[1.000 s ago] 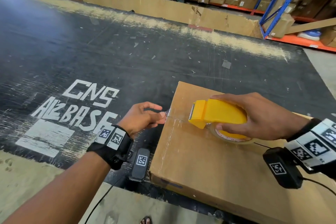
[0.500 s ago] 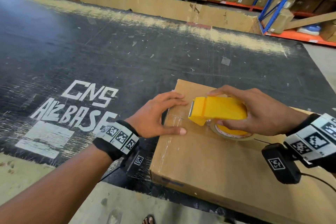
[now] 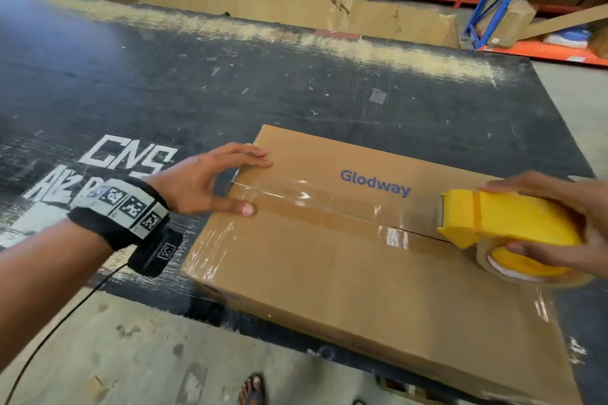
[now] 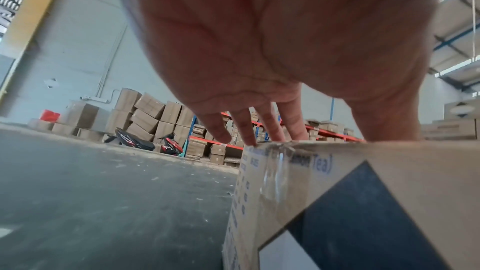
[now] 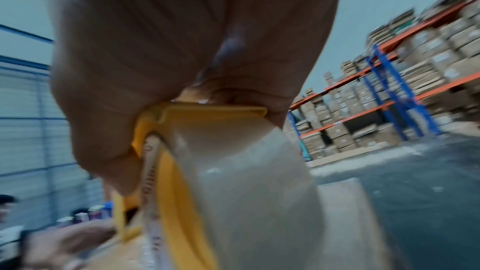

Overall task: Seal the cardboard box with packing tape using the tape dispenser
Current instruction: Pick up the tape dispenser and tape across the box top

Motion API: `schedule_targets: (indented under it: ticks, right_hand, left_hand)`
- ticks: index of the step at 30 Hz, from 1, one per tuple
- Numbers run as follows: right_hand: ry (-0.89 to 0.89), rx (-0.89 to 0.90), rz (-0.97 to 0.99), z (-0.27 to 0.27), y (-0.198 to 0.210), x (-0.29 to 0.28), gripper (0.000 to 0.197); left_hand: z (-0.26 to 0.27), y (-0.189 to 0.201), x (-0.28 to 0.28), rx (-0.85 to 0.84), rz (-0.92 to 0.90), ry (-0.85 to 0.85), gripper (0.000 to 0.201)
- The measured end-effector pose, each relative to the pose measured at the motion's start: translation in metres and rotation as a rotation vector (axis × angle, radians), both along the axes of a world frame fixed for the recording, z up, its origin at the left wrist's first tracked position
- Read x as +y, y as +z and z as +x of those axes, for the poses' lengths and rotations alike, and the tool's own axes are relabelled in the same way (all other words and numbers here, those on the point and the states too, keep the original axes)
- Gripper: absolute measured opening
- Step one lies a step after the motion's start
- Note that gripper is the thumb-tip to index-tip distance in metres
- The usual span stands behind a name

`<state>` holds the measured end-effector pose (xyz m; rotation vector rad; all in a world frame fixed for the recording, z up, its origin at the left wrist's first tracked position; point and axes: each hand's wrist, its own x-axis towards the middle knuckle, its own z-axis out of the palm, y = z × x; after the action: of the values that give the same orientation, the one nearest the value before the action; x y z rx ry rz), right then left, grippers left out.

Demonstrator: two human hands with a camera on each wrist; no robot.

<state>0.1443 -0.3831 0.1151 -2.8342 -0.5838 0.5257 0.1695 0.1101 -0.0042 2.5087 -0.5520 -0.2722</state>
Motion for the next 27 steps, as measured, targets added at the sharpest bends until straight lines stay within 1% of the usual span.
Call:
schedule_targets:
  ticks: [3,6,7,9,12,14,17,20,23,27]
  right_hand:
    - [0.095,0.013,0.000,-0.004,0.002,0.002,0.064]
    - [0.151,-0.052,0.052,0.001,-0.008,-0.001,0.065]
    - [0.170,-0.063,0.079,0.003,-0.013,-0.004,0.065]
    - [0.203,-0.066,0.129,0.006,-0.018,-0.009,0.063]
    - [0.241,-0.077,0.185,0.013,-0.024,-0.014,0.065]
    - [0.259,-0.094,0.203,0.017,-0.027,-0.018,0.064]
    - [0.279,-0.123,0.215,0.017,-0.029,-0.021,0.062]
    - [0.289,-0.118,0.248,0.020,-0.028,-0.037,0.064]
    - [0.280,-0.093,0.249,0.019,-0.020,-0.083,0.064]
    - [0.208,-0.061,0.162,-0.001,-0.012,-0.167,0.072]
  left_hand:
    - [-0.001,0.019,-0.009,0.044,0.136,0.005,0.090]
    - [-0.001,0.044,-0.040,0.021,0.314,0.010,0.090]
    - [-0.001,0.049,-0.058,-0.008,0.340,-0.005,0.087]
    - [-0.004,0.054,-0.110,-0.028,0.329,-0.072,0.083]
    - [-0.005,0.046,-0.196,0.024,0.300,-0.164,0.097]
    - [-0.001,0.037,-0.232,0.065,0.334,-0.169,0.107]
    - [0.002,0.032,-0.247,0.072,0.441,-0.134,0.110]
    - [0.000,0.031,-0.246,0.061,0.463,-0.113,0.114]
    - [0.000,0.031,-0.247,0.038,0.506,-0.099,0.116]
    - [0.000,0.034,-0.248,0.051,0.465,-0.098,0.113]
